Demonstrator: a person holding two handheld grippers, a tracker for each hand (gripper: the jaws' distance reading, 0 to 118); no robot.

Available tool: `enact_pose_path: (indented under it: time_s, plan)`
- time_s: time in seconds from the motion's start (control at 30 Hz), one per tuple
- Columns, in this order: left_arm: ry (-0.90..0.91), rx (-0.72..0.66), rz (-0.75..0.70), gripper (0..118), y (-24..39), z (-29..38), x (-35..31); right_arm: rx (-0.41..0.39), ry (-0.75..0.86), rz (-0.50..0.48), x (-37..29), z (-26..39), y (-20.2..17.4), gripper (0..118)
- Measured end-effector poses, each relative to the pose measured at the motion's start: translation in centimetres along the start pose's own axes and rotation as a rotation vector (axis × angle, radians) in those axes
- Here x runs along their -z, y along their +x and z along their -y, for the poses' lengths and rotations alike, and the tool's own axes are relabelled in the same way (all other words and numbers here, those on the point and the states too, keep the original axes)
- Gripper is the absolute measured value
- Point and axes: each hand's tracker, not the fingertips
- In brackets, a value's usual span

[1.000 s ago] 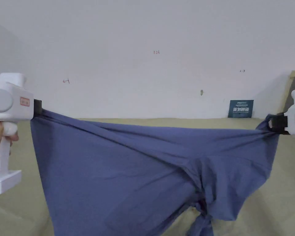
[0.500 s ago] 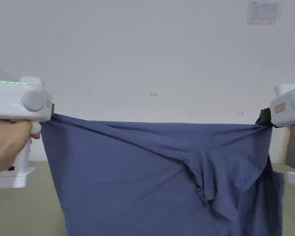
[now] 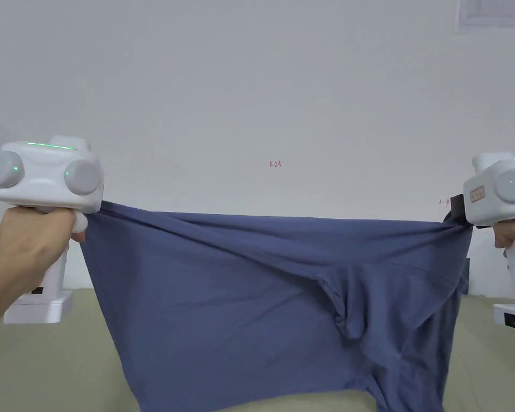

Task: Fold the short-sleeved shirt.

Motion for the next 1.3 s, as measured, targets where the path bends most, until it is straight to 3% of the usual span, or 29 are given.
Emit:
enact_pose_path:
  time_s: [0.17, 0.4, 0.47, 0.73, 0.8, 1.07, 1.17, 1.3]
  plan:
    - [-0.069, 0.053, 0.044, 0, 0.8, 7.0, 3.6, -0.057, -0.104, -0.005, 3.8, 6.4, -1.1, 4]
    - [-0.191, 0.027, 0.088, 0, 0.4, 15.7, 4.8, 0.007, -0.214, -0.034, 4.3, 14.7, -0.7, 4]
    - [-0.228, -0.008, 0.131, 0, -0.6, 17.7, 4.1, -0.009, -0.254, -0.035, 3.3, 16.7, -0.4, 4]
    - [-0.260, 0.062, 0.218, 0, -5.5, 24.1, -4.7, -0.015, -0.268, -0.085, -7.2, 23.4, 1.6, 4]
    - [-0.264, 0.060, 0.220, 0, -6.8, 25.9, -7.7, 0.022, -0.299, -0.092, -10.1, 25.2, 2.3, 4]
    - [-0.337, 0.045, 0.264, 0, -12.1, 34.8, -19.5, -0.003, -0.320, -0.115, -22.9, 34.2, 4.4, 4]
    - [-0.365, 0.019, 0.269, 0, -13.8, 37.8, -23.2, 0.032, -0.346, -0.130, -27.0, 37.6, 5.4, 4]
    - [-0.422, 0.015, 0.284, 0, -14.9, 41.5, -25.5, 0.039, -0.408, -0.133, -29.3, 41.7, 6.0, 4]
